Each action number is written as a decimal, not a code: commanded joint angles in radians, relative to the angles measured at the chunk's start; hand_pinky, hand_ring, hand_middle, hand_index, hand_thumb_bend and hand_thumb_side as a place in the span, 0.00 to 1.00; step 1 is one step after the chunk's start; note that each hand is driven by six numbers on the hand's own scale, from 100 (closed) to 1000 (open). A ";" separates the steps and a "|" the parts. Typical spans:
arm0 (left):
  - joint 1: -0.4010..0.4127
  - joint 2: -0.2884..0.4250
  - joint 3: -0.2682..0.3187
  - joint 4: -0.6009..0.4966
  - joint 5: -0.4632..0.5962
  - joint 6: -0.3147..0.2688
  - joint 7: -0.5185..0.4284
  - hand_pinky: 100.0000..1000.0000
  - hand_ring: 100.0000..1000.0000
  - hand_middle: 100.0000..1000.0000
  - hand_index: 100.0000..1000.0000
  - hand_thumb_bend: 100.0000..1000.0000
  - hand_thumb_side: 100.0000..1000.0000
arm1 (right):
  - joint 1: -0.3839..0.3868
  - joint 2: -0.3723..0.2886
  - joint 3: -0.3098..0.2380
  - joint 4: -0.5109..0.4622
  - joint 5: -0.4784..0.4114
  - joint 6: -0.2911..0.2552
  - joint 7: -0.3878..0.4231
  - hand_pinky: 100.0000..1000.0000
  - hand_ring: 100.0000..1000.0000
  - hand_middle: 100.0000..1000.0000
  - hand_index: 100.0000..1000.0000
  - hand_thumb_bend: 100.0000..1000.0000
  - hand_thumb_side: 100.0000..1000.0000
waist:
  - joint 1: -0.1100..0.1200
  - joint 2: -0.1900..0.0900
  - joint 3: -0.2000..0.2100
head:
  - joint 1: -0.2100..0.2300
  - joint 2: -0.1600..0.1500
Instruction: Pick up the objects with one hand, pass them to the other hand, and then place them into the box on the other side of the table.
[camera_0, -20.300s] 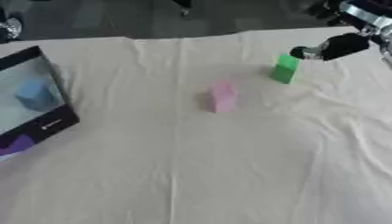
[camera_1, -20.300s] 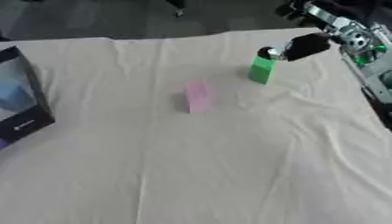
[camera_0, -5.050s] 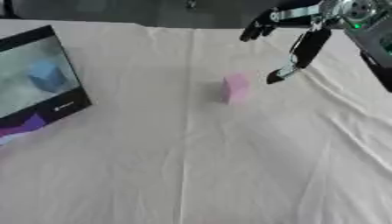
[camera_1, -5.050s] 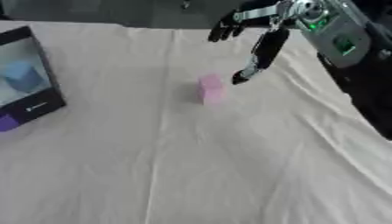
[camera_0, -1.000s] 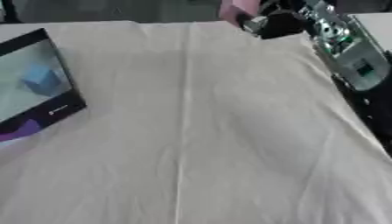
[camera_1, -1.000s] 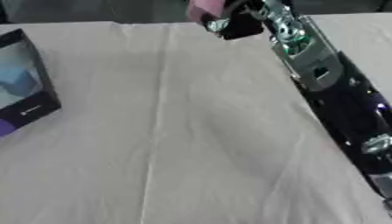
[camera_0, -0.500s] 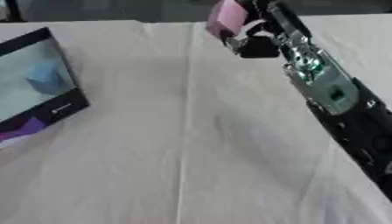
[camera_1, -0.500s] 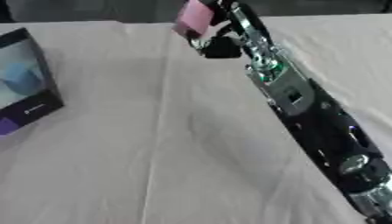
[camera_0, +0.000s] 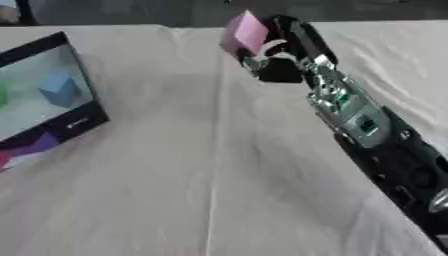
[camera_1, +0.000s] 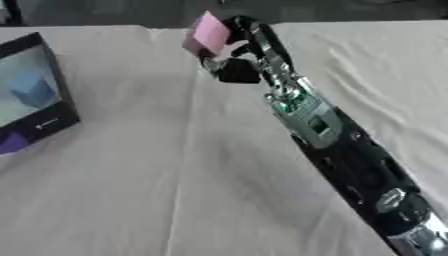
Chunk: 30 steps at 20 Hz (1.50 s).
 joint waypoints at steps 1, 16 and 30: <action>-0.049 -0.005 -0.036 0.022 -0.036 -0.030 -0.072 0.81 0.78 0.75 0.79 0.09 0.30 | -0.019 -0.004 0.012 -0.043 -0.038 -0.033 0.018 0.61 0.71 0.42 0.40 0.06 0.00 | 0.009 -0.044 0.001 | -0.002 -0.002; -0.117 -0.097 -0.202 0.075 -0.066 -0.086 -0.008 0.82 0.80 0.77 0.82 0.32 0.32 | -0.029 -0.015 0.064 -0.157 -0.078 -0.087 0.097 0.62 0.72 0.43 0.40 0.06 0.00 | 0.008 -0.046 0.005 | 0.011 0.000; -0.087 -0.046 -0.173 0.029 -0.066 -0.149 -0.189 0.83 0.81 0.75 0.81 0.32 0.30 | -0.022 -0.029 0.084 -0.186 -0.060 -0.060 0.142 0.62 0.71 0.42 0.40 0.09 0.00 | 0.005 -0.041 0.008 | 0.014 -0.002</action>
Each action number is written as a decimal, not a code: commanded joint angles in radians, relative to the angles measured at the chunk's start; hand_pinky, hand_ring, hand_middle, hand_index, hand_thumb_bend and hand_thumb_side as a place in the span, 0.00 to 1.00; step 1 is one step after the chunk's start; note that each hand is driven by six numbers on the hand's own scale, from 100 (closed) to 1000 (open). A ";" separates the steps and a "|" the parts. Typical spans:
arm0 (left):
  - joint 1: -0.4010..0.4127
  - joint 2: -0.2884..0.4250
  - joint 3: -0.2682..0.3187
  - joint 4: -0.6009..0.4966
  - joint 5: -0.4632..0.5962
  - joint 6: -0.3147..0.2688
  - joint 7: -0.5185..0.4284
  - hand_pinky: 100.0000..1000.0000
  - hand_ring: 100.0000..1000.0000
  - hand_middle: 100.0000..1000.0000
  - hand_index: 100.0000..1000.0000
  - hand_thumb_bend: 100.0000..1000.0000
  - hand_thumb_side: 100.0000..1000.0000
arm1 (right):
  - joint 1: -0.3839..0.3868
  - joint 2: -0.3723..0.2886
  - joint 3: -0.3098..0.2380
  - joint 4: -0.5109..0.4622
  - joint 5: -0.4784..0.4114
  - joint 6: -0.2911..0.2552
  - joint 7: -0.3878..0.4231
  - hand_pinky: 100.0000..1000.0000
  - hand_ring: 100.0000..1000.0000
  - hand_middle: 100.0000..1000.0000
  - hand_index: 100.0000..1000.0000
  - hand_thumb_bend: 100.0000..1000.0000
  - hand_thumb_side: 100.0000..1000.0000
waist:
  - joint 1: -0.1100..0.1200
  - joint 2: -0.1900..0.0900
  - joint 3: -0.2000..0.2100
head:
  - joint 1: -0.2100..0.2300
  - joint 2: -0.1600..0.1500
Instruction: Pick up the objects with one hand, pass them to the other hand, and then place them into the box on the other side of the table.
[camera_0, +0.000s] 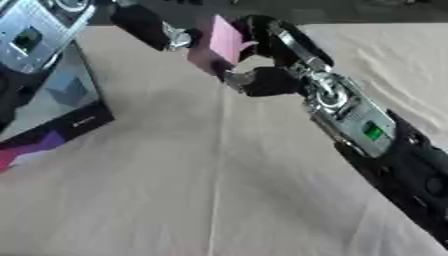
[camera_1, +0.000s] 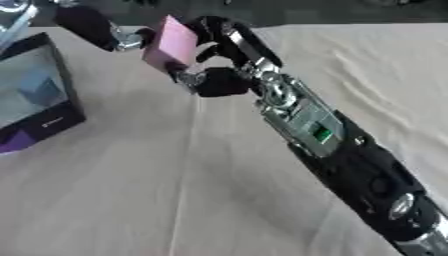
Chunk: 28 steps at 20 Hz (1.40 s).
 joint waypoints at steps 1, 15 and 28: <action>-0.007 0.044 0.035 -0.050 0.010 -0.023 -0.055 0.83 0.81 0.75 0.80 0.33 0.31 | -0.016 0.000 0.012 -0.048 0.014 -0.005 0.017 0.62 0.71 0.42 0.40 0.09 0.00 | 0.005 -0.036 0.002 | -0.001 -0.006; 0.047 0.138 0.121 -0.154 0.133 -0.027 -0.168 0.86 0.82 0.75 0.79 0.30 0.55 | 0.000 -0.002 0.029 -0.037 0.030 -0.012 0.029 0.61 0.71 0.42 0.39 0.10 0.00 | 0.002 -0.029 0.008 | -0.021 -0.001; 0.053 0.117 0.083 -0.170 0.105 -0.024 -0.147 0.87 0.83 0.74 0.81 0.50 0.56 | 0.002 -0.006 0.023 -0.057 0.023 0.006 0.001 0.59 0.70 0.41 0.38 0.16 0.00 | -0.002 -0.025 0.010 | -0.023 0.004</action>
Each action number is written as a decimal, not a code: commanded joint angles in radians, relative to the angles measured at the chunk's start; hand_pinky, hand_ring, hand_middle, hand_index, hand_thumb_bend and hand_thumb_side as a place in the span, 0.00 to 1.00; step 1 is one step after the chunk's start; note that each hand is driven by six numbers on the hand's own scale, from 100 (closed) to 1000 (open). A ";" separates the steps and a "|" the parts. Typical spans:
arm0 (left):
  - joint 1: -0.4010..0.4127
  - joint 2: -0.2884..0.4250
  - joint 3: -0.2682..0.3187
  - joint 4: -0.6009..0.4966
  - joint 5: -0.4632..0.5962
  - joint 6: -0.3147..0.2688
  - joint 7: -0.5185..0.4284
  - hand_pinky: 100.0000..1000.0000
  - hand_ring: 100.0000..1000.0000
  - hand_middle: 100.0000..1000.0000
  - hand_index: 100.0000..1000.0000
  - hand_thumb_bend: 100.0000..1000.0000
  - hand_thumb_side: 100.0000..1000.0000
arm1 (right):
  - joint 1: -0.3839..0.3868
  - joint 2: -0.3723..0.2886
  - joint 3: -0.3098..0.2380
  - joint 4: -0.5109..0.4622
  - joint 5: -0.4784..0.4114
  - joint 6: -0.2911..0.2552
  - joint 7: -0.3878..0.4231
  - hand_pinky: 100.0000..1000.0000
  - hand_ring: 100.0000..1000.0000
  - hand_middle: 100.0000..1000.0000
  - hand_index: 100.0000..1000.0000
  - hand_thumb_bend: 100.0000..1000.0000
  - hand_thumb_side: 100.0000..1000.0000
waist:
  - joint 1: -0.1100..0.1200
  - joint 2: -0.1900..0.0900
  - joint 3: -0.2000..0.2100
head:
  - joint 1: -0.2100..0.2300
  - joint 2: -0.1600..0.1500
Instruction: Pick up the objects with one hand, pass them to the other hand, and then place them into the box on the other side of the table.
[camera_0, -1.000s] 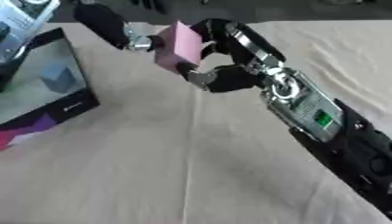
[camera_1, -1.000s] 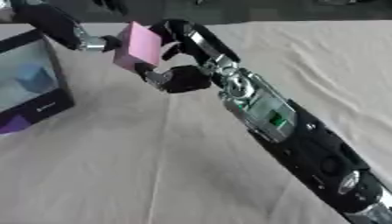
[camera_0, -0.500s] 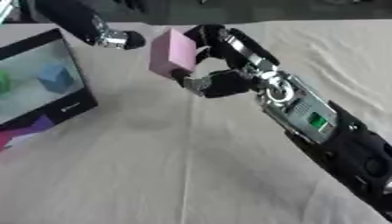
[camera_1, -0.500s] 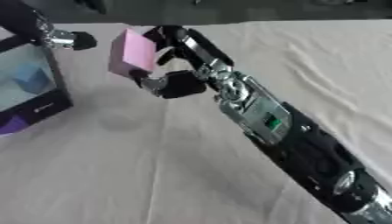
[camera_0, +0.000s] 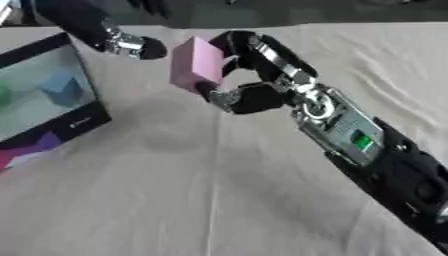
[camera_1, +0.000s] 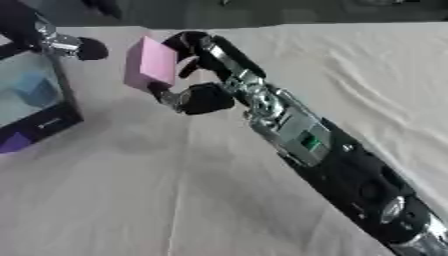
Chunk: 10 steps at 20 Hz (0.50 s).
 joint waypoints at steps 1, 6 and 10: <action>-0.017 0.010 -0.004 -0.021 -0.023 -0.002 0.027 0.87 0.82 0.74 0.80 0.52 0.54 | -0.014 -0.008 -0.011 -0.027 -0.001 0.007 -0.009 0.59 0.69 0.41 0.38 0.17 0.00 | -0.002 -0.025 0.002 | 0.000 0.004; -0.021 -0.003 -0.011 -0.027 -0.038 0.022 0.085 0.87 0.82 0.73 0.78 0.42 0.42 | -0.013 -0.005 -0.012 -0.021 -0.007 0.018 -0.020 0.58 0.69 0.41 0.38 0.18 0.00 | -0.002 -0.025 0.002 | 0.006 0.003; -0.023 -0.019 -0.036 -0.015 -0.050 0.048 0.114 0.87 0.82 0.73 0.78 0.35 0.43 | -0.018 -0.005 -0.014 -0.043 -0.022 0.032 -0.025 0.58 0.70 0.41 0.38 0.18 0.00 | -0.003 -0.026 0.000 | 0.010 -0.001</action>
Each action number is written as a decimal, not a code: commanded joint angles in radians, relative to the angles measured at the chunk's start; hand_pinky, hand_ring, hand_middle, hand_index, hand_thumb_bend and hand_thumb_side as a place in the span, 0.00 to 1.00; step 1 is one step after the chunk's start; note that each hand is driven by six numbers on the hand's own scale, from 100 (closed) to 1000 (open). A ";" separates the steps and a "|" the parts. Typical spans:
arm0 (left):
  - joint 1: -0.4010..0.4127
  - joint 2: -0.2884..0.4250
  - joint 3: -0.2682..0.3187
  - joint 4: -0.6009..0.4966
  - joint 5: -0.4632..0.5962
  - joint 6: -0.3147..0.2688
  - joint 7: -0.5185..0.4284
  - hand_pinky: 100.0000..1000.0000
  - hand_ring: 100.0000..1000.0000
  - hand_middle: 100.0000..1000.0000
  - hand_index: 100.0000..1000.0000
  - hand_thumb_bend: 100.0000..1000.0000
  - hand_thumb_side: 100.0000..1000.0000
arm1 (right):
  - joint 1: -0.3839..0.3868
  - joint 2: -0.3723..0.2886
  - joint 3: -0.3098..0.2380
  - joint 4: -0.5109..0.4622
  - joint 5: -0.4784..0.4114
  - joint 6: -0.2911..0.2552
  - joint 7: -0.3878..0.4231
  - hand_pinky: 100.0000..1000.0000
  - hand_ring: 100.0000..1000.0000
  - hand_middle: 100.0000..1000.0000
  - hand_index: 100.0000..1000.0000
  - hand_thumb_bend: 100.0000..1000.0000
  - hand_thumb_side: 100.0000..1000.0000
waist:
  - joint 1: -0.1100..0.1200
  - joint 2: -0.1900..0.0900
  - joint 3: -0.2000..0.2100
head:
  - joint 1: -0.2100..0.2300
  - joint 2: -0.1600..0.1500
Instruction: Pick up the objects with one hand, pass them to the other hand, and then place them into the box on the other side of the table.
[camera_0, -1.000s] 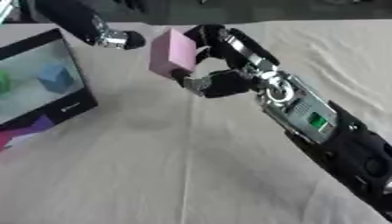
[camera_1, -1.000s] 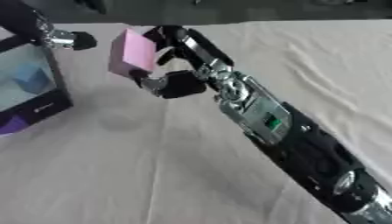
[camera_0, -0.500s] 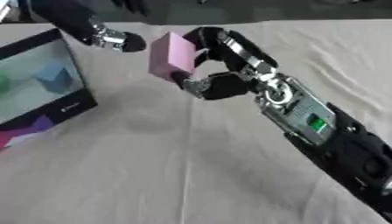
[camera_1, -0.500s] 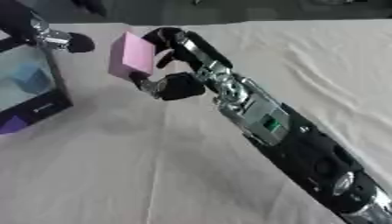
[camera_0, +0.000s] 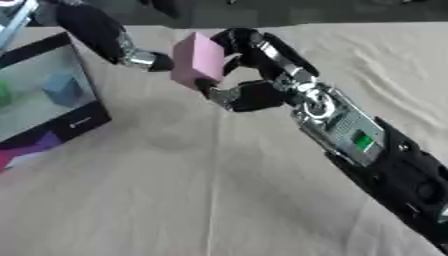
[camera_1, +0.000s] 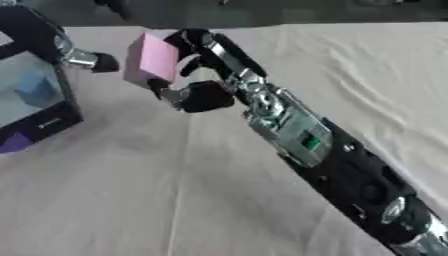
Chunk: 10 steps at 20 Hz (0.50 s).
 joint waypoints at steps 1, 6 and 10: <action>-0.023 0.002 -0.007 -0.001 -0.015 0.014 0.022 0.87 0.82 0.73 0.78 0.37 0.43 | -0.018 -0.005 -0.015 -0.036 -0.017 0.012 -0.005 0.58 0.70 0.41 0.38 0.17 0.00 | -0.003 -0.025 0.000 | 0.005 -0.001; -0.024 -0.008 -0.019 0.008 -0.039 0.030 0.034 0.88 0.83 0.73 0.79 0.40 0.48 | -0.019 -0.006 -0.014 -0.058 -0.026 0.026 -0.001 0.58 0.70 0.41 0.38 0.18 0.00 | -0.004 -0.024 0.000 | 0.006 -0.003; -0.024 -0.016 -0.023 0.013 -0.038 0.036 0.031 0.89 0.84 0.74 0.79 0.40 0.49 | -0.019 -0.008 -0.015 -0.070 -0.024 0.034 0.002 0.58 0.70 0.41 0.37 0.18 0.00 | -0.005 -0.024 0.000 | 0.005 0.003</action>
